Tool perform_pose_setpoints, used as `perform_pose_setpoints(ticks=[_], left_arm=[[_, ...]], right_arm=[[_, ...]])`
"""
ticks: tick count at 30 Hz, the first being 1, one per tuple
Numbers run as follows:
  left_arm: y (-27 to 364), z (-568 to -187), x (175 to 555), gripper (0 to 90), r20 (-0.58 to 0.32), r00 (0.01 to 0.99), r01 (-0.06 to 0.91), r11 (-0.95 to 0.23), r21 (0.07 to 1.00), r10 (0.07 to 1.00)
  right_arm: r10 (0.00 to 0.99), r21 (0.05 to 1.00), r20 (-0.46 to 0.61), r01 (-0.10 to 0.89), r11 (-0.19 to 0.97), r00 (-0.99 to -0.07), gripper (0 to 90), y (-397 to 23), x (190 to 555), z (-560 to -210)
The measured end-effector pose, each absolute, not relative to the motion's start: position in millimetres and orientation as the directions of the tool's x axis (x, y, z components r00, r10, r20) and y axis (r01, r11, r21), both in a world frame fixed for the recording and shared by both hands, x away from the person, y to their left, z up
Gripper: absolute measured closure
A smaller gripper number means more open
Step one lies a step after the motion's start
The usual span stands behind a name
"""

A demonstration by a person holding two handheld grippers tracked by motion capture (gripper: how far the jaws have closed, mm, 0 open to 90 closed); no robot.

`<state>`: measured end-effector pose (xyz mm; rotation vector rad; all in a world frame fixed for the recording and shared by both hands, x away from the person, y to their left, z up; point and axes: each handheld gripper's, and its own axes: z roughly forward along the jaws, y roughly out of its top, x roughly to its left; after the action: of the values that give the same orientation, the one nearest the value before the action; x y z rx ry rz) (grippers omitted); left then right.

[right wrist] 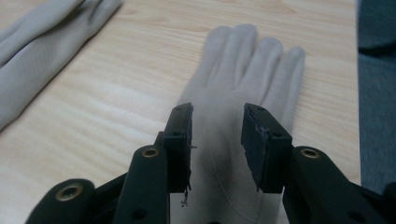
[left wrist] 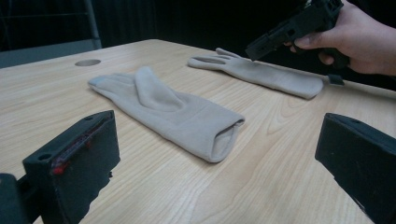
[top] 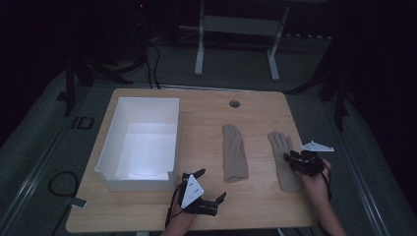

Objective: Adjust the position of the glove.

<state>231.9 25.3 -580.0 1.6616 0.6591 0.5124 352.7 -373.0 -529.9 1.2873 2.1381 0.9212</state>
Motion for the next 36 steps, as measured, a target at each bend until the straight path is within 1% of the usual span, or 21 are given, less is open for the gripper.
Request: perform_pose_setpoints(ticks=[2, 4, 6, 7, 10, 15, 17, 20, 24, 26, 29, 30, 36], left_arm=[[25, -580, 232, 0.1, -0.020, 0.741, 0.141, -0.126, 0.982, 0.672], [25, -580, 232, 0.1, -0.021, 0.740, 0.141, -0.125, 0.982, 0.672], [25, -580, 232, 0.1, -0.020, 0.739, 0.142, -0.127, 0.982, 0.673], [25, -580, 232, 0.1, -0.019, 0.739, 0.142, -0.127, 0.982, 0.673], [25, -580, 232, 0.1, -0.021, 0.739, 0.142, -0.125, 0.982, 0.674], [25, -580, 232, 0.1, -0.017, 0.740, 0.140, -0.129, 0.982, 0.673], [25, -580, 232, 0.1, -0.017, 0.740, 0.140, -0.129, 0.982, 0.673], [25, -580, 232, 0.1, -0.018, 0.739, 0.141, -0.129, 0.982, 0.673], [25, -580, 232, 0.1, -0.020, 0.738, 0.143, -0.128, 0.981, 0.675], [25, -580, 232, 0.1, -0.021, 0.738, 0.144, -0.127, 0.981, 0.675], [25, -580, 232, 0.1, -0.021, 0.737, 0.144, -0.126, 0.981, 0.675], [25, -580, 232, 0.1, -0.022, 0.737, 0.144, -0.126, 0.981, 0.675], [25, -580, 232, 0.1, -0.023, 0.738, 0.146, -0.126, 0.981, 0.675]], right_arm=[[0.871, 0.750, -0.077, 0.547, 0.371, -0.485, 62.4, -374, 351, -527], [0.866, 0.748, -0.081, 0.544, 0.380, -0.493, 61.9, -374, 351, -527], [0.851, 0.747, -0.097, 0.527, 0.405, -0.517, 59.5, -375, 350, -527], [0.850, 0.743, -0.107, 0.527, 0.413, -0.516, 59.3, -374, 350, -528], [0.856, 0.745, -0.080, 0.540, 0.392, -0.511, 58.7, -375, 350, -535], [0.865, 0.724, -0.085, 0.565, 0.395, -0.495, 55.2, -373, 352, -551], [0.866, 0.725, -0.088, 0.565, 0.394, -0.492, 55.2, -372, 352, -553], [0.872, 0.738, -0.068, 0.564, 0.371, -0.484, 61.2, -374, 352, -557], [0.873, 0.735, -0.067, 0.567, 0.371, -0.484, 74.7, -373, 352, -557], [0.876, 0.725, -0.077, 0.576, 0.377, -0.476, 78.9, -371, 352, -555], [0.884, 0.720, -0.089, 0.584, 0.376, -0.459, 79.9, -366, 351, -555], [0.895, 0.720, -0.080, 0.595, 0.356, -0.439, 81.6, -365, 351, -554], [0.910, 0.735, -0.063, 0.599, 0.320, -0.409, 82.2, -363, 349, -540]])
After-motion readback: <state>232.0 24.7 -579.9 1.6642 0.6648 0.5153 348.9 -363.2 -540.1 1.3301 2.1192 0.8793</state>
